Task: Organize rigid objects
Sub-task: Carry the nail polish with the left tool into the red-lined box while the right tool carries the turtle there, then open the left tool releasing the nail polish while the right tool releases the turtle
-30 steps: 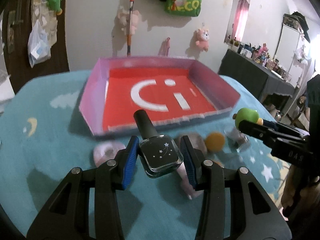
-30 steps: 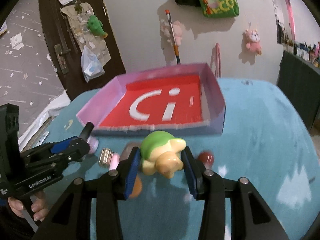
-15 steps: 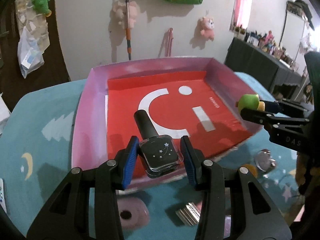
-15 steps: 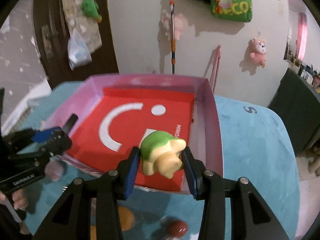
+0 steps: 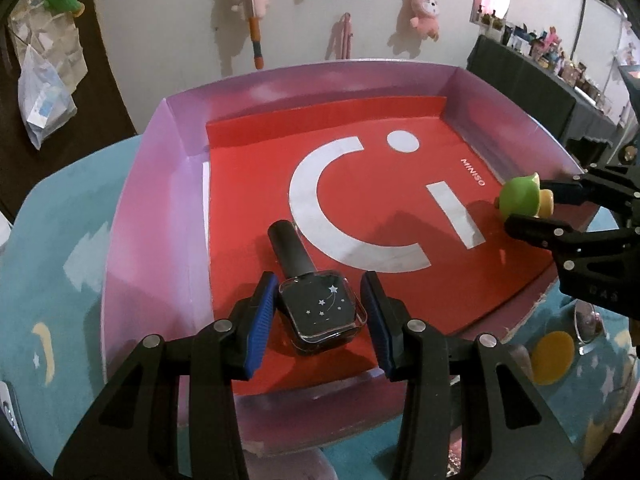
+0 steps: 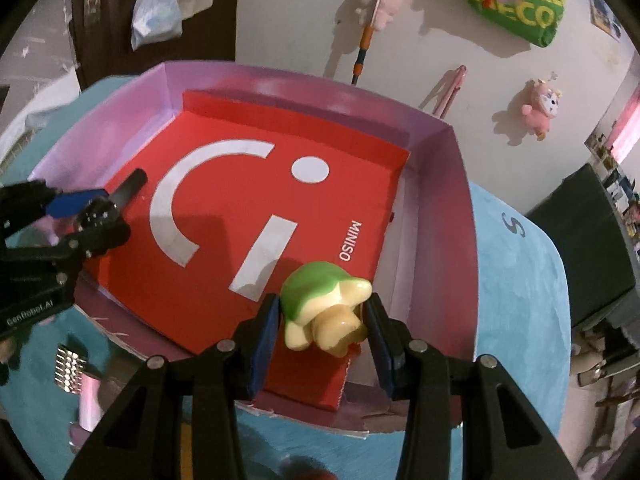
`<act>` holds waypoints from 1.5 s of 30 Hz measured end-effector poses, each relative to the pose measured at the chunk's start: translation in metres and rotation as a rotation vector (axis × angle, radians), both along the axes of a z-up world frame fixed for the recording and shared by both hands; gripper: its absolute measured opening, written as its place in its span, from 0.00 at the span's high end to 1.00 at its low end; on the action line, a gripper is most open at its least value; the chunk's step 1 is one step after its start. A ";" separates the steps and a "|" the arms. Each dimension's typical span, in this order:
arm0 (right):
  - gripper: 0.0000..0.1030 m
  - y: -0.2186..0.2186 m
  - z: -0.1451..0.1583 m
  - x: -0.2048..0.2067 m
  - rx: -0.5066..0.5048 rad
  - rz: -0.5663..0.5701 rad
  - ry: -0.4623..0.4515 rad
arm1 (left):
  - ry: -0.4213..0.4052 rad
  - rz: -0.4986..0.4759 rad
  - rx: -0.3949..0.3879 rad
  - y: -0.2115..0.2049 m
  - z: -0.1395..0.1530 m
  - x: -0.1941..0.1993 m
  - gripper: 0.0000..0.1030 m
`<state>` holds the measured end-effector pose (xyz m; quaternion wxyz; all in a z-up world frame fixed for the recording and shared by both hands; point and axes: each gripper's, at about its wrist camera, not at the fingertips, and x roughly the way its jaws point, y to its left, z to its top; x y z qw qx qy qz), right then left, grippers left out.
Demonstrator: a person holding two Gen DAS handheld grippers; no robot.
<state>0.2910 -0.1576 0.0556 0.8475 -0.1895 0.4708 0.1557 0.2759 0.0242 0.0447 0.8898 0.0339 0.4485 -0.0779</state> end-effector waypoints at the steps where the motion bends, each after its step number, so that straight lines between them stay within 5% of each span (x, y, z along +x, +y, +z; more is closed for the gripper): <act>1: 0.56 0.001 -0.001 0.000 -0.017 0.002 -0.001 | 0.009 -0.002 -0.001 0.000 -0.001 0.002 0.60; 25: 0.56 0.009 -0.005 0.002 -0.087 0.034 0.006 | 0.030 -0.008 0.012 0.001 -0.009 0.010 0.59; 33: 0.55 0.010 -0.005 0.001 -0.089 0.038 0.009 | 0.010 -0.013 0.032 -0.002 -0.006 0.004 0.52; 45: 0.47 0.006 0.005 -0.004 -0.083 0.023 -0.013 | -0.031 -0.003 0.015 -0.001 0.011 -0.009 0.52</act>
